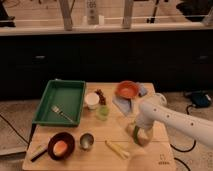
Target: Place pepper in metal cup
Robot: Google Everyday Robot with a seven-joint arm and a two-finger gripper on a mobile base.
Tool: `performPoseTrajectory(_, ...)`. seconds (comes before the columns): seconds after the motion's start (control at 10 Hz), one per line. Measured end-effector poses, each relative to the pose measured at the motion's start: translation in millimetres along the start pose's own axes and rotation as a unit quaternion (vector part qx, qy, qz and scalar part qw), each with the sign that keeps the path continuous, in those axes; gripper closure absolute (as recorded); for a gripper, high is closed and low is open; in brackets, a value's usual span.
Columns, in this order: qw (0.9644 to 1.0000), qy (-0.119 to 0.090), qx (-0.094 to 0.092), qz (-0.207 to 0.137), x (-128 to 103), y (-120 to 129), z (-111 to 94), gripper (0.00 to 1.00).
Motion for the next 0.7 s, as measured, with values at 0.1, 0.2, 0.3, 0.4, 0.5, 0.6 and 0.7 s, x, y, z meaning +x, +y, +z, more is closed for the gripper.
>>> performPoseTrajectory(0.1,1.0000,-0.001,0.000,-0.003,2.7,-0.4,0.3,0.25)
performPoseTrajectory(0.2,1.0000,-0.001,0.001,-0.006,5.6,-0.9,0.7,0.34)
performPoseTrajectory(0.3,1.0000,-0.004,0.003,-0.008,8.9,-0.5,2.3,0.47)
performPoseTrajectory(0.4,0.9999,-0.008,0.007,-0.011,11.2,-0.9,3.8,0.57)
performPoseTrajectory(0.5,0.9998,-0.011,0.009,-0.013,12.4,-1.0,5.3,0.64)
performPoseTrajectory(0.6,0.9997,-0.017,0.009,-0.014,12.1,0.8,8.1,0.77)
performPoseTrajectory(0.7,0.9997,-0.019,0.010,-0.015,11.9,0.9,9.1,0.84)
